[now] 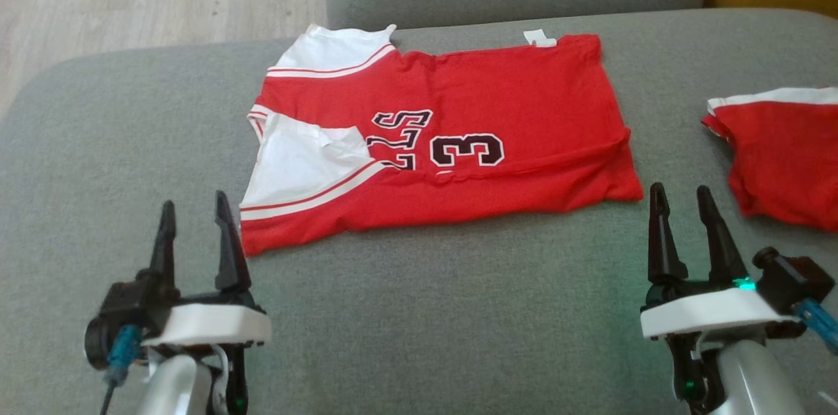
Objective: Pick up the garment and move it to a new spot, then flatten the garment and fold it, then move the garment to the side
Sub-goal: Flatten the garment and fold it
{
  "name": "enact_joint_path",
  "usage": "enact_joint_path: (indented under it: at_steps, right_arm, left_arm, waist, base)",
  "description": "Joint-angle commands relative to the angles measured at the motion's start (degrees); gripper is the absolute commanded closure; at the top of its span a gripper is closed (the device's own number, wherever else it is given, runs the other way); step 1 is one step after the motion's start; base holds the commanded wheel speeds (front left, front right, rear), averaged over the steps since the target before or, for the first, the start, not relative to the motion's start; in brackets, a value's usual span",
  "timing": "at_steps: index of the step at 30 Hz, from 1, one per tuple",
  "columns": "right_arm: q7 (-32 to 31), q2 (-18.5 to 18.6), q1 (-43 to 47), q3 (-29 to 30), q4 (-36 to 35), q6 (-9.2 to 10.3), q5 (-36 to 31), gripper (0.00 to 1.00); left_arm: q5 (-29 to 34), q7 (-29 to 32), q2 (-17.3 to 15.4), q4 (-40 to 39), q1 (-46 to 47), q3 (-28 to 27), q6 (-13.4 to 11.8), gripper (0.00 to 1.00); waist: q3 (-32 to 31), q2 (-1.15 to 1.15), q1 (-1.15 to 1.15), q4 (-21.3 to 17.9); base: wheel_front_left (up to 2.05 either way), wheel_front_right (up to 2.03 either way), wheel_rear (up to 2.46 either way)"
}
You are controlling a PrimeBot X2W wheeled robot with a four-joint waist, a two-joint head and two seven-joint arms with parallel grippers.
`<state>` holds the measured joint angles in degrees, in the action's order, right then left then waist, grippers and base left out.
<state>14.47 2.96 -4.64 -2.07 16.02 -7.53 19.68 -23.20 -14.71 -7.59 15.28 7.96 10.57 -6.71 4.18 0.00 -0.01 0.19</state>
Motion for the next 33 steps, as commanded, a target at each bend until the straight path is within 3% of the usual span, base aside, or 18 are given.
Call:
enact_joint_path:
  at_steps: [1,11,18,27,33]
  right_arm:
    - [0.52,-0.06,-1.75,-1.64,-2.32,0.04,0.46,0.00]
    - [0.52,-0.07,-1.95,-3.21,-3.02,0.04,1.48,0.00]
    - [0.52,-0.08,-2.03,-3.25,-3.22,0.04,1.97,0.00]
    - [0.52,-0.08,-2.80,-3.60,-2.93,0.04,2.77,0.00]
    - [0.52,-0.08,-3.49,-3.91,-3.07,0.04,3.54,0.00]
  left_arm:
    - [1.22,-0.29,-0.38,-0.08,2.76,-2.00,0.48,0.00]
    - [1.73,1.38,-0.54,14.34,8.48,-2.78,-1.23,0.00]
    - [0.98,3.97,-1.08,23.17,11.76,-1.92,0.50,0.00]
    - [1.30,6.44,-1.59,28.91,15.17,-0.04,1.91,0.00]
    - [0.66,10.38,-2.22,32.19,16.62,-0.39,0.22,0.00]
  waist:
    - [0.27,0.00,0.01,-0.27]
    - [2.58,0.00,0.01,-1.65]
    - [4.18,0.00,0.01,-2.84]
    - [6.01,0.00,0.01,-4.72]
    - [6.93,0.00,0.01,-5.96]
  base:
    - [0.00,0.00,0.00]
    - [0.00,0.00,0.00]
    - [0.00,0.00,0.00]
    - [0.00,0.00,0.00]
    - [0.00,0.00,0.00]
